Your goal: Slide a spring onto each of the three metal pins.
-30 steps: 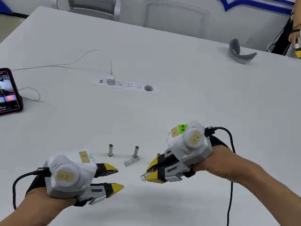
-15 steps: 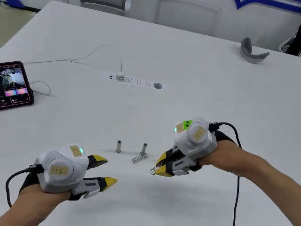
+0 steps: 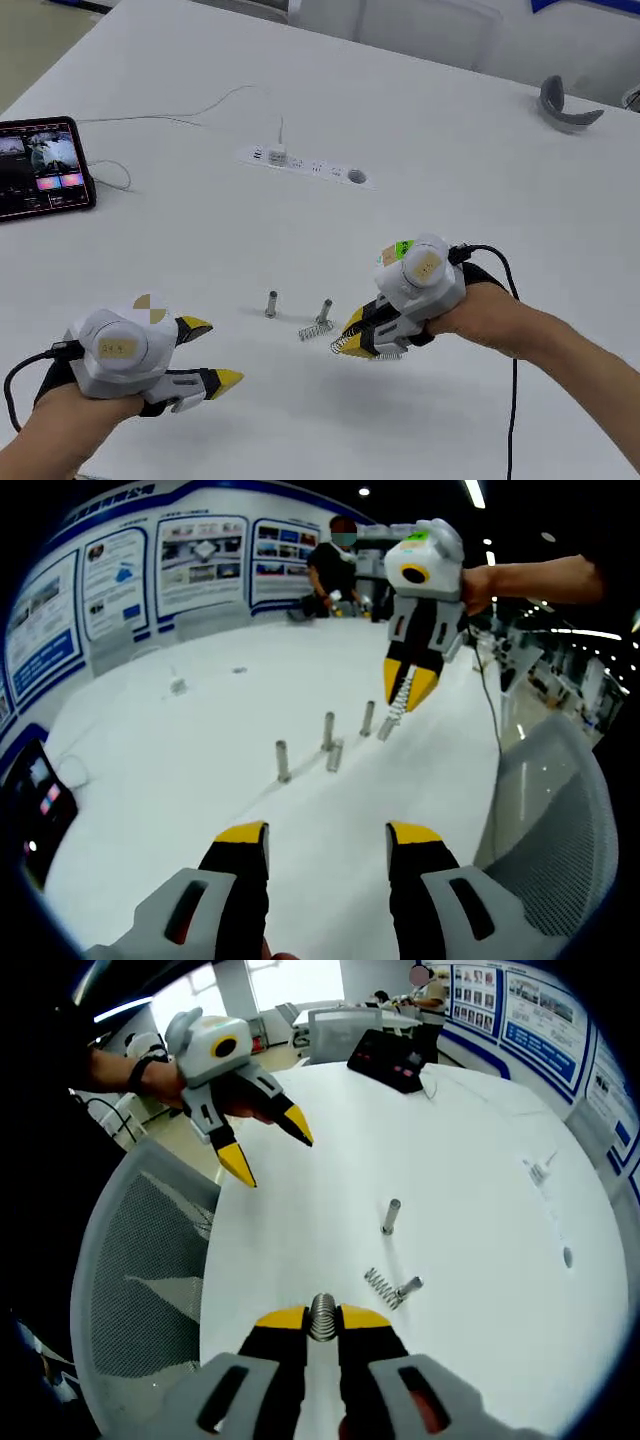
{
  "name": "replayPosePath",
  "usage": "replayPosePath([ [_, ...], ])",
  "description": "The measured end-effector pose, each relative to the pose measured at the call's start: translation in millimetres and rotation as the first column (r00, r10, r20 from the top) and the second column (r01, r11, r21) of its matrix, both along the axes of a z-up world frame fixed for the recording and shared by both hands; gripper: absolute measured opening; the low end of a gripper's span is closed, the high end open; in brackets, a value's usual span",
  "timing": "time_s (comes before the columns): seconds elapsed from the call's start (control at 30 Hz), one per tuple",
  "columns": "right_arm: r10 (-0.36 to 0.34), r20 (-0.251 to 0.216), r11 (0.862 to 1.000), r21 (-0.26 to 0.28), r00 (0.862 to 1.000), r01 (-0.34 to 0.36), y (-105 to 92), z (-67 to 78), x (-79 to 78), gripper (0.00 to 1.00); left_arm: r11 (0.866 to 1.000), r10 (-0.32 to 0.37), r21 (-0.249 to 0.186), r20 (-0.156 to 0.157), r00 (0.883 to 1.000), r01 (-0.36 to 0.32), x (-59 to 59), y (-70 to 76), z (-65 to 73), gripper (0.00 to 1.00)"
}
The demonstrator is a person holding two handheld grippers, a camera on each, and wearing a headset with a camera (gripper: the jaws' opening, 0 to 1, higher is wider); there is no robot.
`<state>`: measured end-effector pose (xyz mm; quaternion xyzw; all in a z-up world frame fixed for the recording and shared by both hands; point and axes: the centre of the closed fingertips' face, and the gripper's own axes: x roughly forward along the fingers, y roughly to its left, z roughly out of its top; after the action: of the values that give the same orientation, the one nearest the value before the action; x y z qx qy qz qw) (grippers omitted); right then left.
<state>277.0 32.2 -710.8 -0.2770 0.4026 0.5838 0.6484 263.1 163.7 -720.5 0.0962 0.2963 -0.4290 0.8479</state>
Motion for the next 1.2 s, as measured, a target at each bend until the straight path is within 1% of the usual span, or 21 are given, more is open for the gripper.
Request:
replayPosePath([
  [0.33, 0.006, 0.013, 1.0, -0.013, 1.0, -0.006, 17.3, -3.6, 23.1, 0.13, 0.999, 0.054, -0.004, -0.014, 0.998, -0.054, 1.8, 17.5, -1.7, 0.55],
  [0.4, 0.01, 0.013, 1.0, -0.018, 1.0, -0.01, 22.0, -5.2, 28.1, 0.13, 0.998, 0.07, -0.008, -0.018, 0.997, -0.07, 1.8, 22.7, -2.1, 0.56],
  [0.47, 0.017, 0.007, 1.0, -0.02, 1.0, -0.017, 25.4, -6.0, 29.8, 0.13, 0.997, 0.082, -0.013, -0.022, 0.996, -0.083, 2.1, 26.1, -2.1, 0.58],
  [0.6, 0.035, 0.014, 0.999, -0.034, 0.999, -0.035, 31.3, -9.6, 36.9, 0.13, 0.994, 0.109, -0.03, -0.029, 0.994, -0.11, 1.7, 32.7, -0.5, 0.59],
  [0.73, 0.043, 0.019, 0.998, -0.042, 0.999, -0.042, 36.7, -12.1, 45.4, 0.13, 0.991, 0.127, -0.033, -0.035, 0.991, -0.129, 1.1, 39.2, -0.4, 0.62],
  [0.93, 0.045, 0.03, 0.998, -0.05, 0.999, -0.043, 43.4, -13.0, 58.2, 0.13, 0.989, 0.144, -0.031, -0.04, 0.989, -0.146, 1.4, 45.6, -0.4, 0.63],
  [1.2, 0.048, 0.043, 0.997, -0.062, 0.998, -0.045, 51.6, -17.5, 71.8, 0.13, 0.988, 0.149, -0.035, -0.048, 0.988, -0.151, -0.3, 46.4, -1.5, 0.63],
])
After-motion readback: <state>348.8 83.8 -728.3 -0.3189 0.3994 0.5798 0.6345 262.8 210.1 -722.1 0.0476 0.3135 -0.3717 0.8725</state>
